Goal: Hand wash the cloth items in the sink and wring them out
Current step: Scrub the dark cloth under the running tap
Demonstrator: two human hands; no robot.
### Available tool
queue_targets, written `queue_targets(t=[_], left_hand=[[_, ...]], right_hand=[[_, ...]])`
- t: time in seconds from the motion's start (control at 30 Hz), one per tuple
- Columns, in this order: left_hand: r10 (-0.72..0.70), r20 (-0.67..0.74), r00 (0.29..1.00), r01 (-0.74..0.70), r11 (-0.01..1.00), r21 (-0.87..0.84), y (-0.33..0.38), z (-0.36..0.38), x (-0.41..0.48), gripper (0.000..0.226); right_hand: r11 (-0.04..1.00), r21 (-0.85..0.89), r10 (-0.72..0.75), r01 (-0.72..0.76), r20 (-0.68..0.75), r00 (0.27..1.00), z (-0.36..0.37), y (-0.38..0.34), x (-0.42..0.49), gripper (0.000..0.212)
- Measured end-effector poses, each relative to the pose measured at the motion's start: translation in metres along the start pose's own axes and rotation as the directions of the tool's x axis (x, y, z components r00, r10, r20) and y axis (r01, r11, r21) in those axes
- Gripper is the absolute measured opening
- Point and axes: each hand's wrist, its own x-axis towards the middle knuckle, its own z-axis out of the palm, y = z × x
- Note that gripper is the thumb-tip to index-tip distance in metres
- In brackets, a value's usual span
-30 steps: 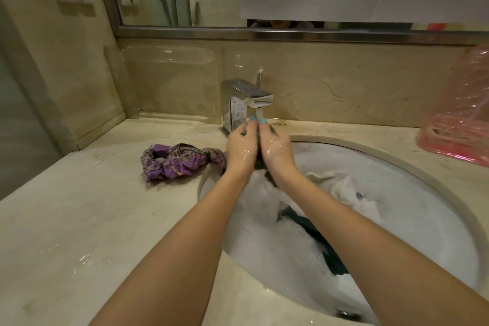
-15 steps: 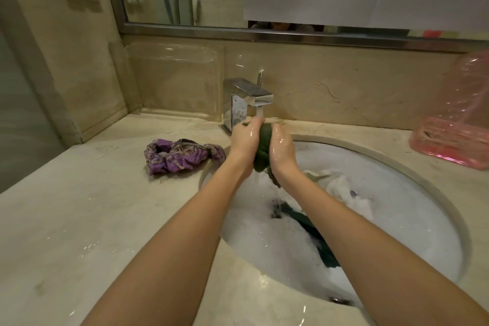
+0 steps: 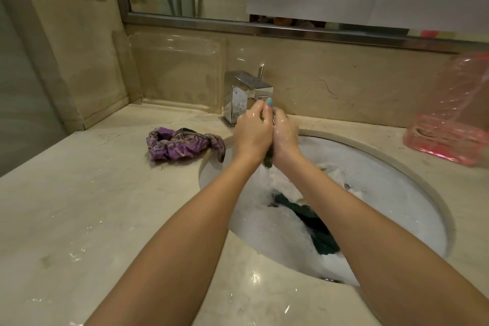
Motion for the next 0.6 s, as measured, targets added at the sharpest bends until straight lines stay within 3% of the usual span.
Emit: queue_targets(t=[0.07,0.17,0.23,0.3,0.4,0.53,0.6], left_hand=[[-0.104,0.050,0.993,0.107,0.993,-0.051,0.004,-0.003,0.006,0.039],[-0.318,0.208,0.925,0.341,0.937,-0.081,0.005,-0.014,0.007,0.034],[-0.396,0.256,0.882,0.421,0.906,-0.048,-0.001,-0.028,0.007,0.034],[-0.332,0.196,0.922,0.343,0.939,-0.023,-0.009,-0.048,0.011,0.030],[-0.207,-0.001,0.978,0.206,0.975,-0.080,-0.016,-0.078,0.021,0.023],[0.044,-0.262,0.964,-0.025,0.997,0.075,-0.018,-0.115,0.033,0.017],[0.106,-0.365,0.925,-0.043,0.984,0.175,-0.027,-0.130,0.039,0.018]], right_hand=[[0.983,-0.142,-0.117,0.116,0.003,0.993,-0.001,-0.003,-0.001,0.032],[0.857,-0.393,-0.325,0.334,0.090,0.941,-0.002,0.001,-0.008,0.038],[0.796,-0.479,-0.319,0.369,0.185,0.929,0.002,0.007,-0.010,0.034],[0.766,-0.531,-0.241,0.363,0.286,0.927,0.009,0.012,-0.013,0.029],[0.775,-0.505,-0.159,0.379,0.424,0.891,0.022,0.013,-0.020,0.028],[0.776,-0.381,-0.310,0.502,0.462,0.831,0.047,0.004,-0.022,0.007],[0.783,-0.318,-0.372,0.535,0.450,0.812,0.062,0.004,-0.023,0.010]])
